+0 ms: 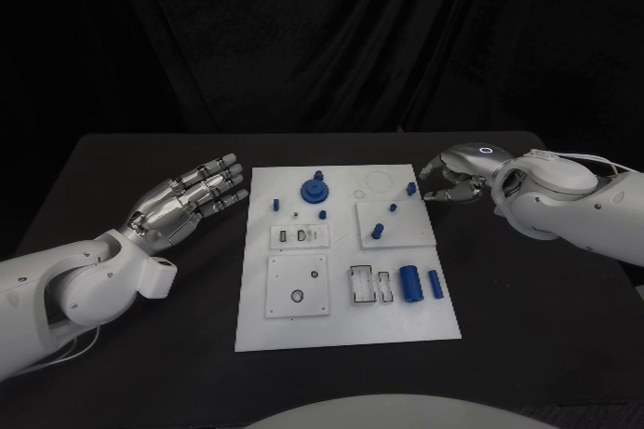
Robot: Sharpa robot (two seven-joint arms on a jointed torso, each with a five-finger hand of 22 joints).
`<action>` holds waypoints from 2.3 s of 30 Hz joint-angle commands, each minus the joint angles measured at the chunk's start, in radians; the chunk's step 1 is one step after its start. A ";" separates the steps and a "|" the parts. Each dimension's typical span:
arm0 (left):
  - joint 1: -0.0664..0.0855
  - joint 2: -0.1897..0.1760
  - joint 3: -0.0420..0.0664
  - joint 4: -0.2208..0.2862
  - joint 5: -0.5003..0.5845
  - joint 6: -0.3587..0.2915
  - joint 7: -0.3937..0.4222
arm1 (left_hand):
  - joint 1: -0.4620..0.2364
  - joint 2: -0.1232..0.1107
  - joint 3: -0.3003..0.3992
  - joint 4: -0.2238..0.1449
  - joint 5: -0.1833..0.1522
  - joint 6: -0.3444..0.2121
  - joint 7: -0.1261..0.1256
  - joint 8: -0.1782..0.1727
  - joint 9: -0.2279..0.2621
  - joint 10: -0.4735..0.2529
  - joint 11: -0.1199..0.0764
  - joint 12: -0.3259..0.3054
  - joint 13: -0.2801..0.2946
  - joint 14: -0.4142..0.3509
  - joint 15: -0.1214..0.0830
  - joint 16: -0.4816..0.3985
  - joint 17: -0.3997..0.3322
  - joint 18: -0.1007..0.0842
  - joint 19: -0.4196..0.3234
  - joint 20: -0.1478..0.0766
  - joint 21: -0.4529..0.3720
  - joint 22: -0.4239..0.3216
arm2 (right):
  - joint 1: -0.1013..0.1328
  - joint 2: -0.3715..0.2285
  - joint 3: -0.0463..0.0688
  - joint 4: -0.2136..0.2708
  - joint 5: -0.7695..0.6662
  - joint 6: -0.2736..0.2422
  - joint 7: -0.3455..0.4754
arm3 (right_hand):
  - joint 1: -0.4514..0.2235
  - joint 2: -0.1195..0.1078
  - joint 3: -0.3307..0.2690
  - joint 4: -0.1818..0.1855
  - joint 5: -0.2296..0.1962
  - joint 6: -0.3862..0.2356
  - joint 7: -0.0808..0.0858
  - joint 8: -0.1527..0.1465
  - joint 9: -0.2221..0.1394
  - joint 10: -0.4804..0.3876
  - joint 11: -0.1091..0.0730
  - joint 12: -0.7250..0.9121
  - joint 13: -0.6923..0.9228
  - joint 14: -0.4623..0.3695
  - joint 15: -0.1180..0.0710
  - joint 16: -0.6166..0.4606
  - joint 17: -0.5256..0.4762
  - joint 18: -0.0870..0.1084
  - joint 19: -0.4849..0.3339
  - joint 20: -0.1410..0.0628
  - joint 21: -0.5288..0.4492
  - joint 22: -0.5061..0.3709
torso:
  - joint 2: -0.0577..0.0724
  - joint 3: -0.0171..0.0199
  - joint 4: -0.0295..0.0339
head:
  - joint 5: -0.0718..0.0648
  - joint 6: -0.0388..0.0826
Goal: Assemble the parts on the task board
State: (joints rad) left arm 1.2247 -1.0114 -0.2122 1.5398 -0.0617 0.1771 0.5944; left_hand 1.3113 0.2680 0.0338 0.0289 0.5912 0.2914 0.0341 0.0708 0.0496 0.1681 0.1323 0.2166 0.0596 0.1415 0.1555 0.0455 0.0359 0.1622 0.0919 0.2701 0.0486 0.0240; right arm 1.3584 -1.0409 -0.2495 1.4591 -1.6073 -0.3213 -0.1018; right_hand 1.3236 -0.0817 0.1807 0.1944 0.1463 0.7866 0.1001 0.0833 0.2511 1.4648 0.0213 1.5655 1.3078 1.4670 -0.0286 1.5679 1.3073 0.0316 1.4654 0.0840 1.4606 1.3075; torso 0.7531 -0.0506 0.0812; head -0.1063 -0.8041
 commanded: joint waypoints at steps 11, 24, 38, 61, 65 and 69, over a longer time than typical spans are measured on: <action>-0.003 0.000 0.001 0.000 0.000 0.014 0.006 | -0.010 0.000 0.009 0.000 -0.001 -0.001 0.003 0.005 0.000 -0.008 0.002 0.006 -0.001 0.001 0.003 0.002 0.001 0.019 -0.003 0.005 0.000 0.001 | -0.022 0.049 0.001 -0.051 0.000 -0.040 -0.016 | 0.014 0.016 -0.011 0.017 0.080 0.014 0.011 -0.007 -0.008 0.092 0.004 -0.003 0.254 0.094 -0.002 -0.010 0.249 0.002 0.015 -0.002 -0.013 0.218 | 0.000 -0.0009 -0.0003 | -0.001 -0.006; -0.004 0.000 0.001 -0.003 0.000 0.018 0.000 | -0.011 0.001 0.010 0.000 0.000 -0.001 0.003 0.005 0.000 -0.007 0.002 0.007 -0.001 0.000 0.003 0.002 0.001 0.019 -0.003 0.005 0.000 0.001 | -0.029 0.074 0.001 -0.070 0.013 -0.061 0.004 | 0.034 0.018 -0.007 0.011 0.126 0.029 0.015 -0.005 -0.008 0.093 0.006 -0.003 0.254 0.091 0.000 -0.015 0.245 0.003 0.014 -0.001 -0.016 0.217 | -0.002 -0.0014 0.0009 | -0.002 -0.011; -0.006 0.002 0.001 -0.007 0.000 0.022 -0.005 | -0.011 0.002 0.011 0.000 0.000 -0.003 0.003 0.005 -0.001 -0.008 0.002 0.007 -0.001 -0.001 0.003 0.002 0.001 0.019 -0.004 0.005 0.000 0.001 | -0.029 0.095 0.002 -0.091 0.014 -0.062 0.010 | 0.049 0.013 -0.005 0.002 0.127 0.061 0.014 0.010 0.004 0.095 0.005 -0.002 0.256 0.090 -0.001 -0.018 0.242 0.003 0.015 -0.001 -0.016 0.218 | -0.001 -0.0012 0.0010 | -0.002 -0.015; -0.012 0.004 0.001 -0.012 0.000 0.027 -0.008 | -0.012 0.002 0.012 0.000 0.000 -0.003 0.003 0.005 -0.001 -0.009 0.003 0.007 -0.001 -0.001 0.003 0.001 0.001 0.019 -0.004 0.005 0.000 0.001 | -0.030 0.111 0.002 -0.104 0.014 -0.056 0.019 | 0.088 0.027 -0.007 -0.027 0.214 0.147 -0.004 0.114 0.149 0.101 -0.009 0.002 0.260 0.087 -0.013 -0.023 0.237 0.003 0.016 -0.012 -0.018 0.218 | -0.001 -0.0017 0.0004 | 0.003 -0.019; -0.013 0.003 0.001 -0.011 0.000 0.027 -0.008 | -0.012 0.002 0.013 -0.001 0.000 -0.005 0.003 0.004 -0.001 -0.009 0.003 0.007 -0.001 -0.002 0.003 0.001 0.001 0.019 -0.004 0.005 0.000 0.001 | -0.030 0.111 0.002 -0.101 0.014 -0.076 0.027 | 0.090 0.028 -0.003 -0.029 0.232 0.149 -0.008 0.121 0.161 0.105 -0.012 0.005 0.263 0.088 -0.015 -0.022 0.238 0.002 0.019 -0.014 -0.015 0.219 | -0.001 -0.0015 0.0009 | 0.003 -0.020; -0.014 0.000 0.001 -0.010 0.000 0.026 -0.008 | -0.012 0.002 0.013 -0.001 0.000 -0.005 0.003 0.004 -0.001 -0.009 0.003 0.007 -0.001 -0.002 0.003 0.001 0.001 0.019 -0.004 0.005 0.000 0.001 | -0.030 0.103 0.002 -0.087 0.014 -0.119 0.036 | 0.090 0.028 -0.001 -0.030 0.249 0.161 -0.012 0.135 0.175 0.106 -0.016 0.005 0.263 0.089 -0.018 -0.020 0.239 0.001 0.022 -0.016 -0.010 0.221 | -0.001 -0.0013 0.0005 | 0.006 -0.018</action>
State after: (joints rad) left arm 1.2122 -1.0111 -0.2122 1.5272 -0.0617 0.1907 0.5767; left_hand 1.3075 0.2718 0.0393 0.0289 0.5912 0.2914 0.0341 0.0708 0.0496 0.1643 0.1358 0.2196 0.0597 0.1415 0.1554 0.0455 0.0356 0.1623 0.0919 0.2700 0.0486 0.0241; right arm 1.3313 -0.9349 -0.2481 1.3663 -1.5907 -0.3834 -0.0815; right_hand 1.4074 -0.0565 0.1755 0.1685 0.3914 0.9412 0.0902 0.2128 0.4199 1.4650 0.0142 1.5654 1.3074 1.4637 -0.0394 1.5484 1.3076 0.0314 1.4654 0.0767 1.4444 1.3077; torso 0.7517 -0.0523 0.0820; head -0.1015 -0.8237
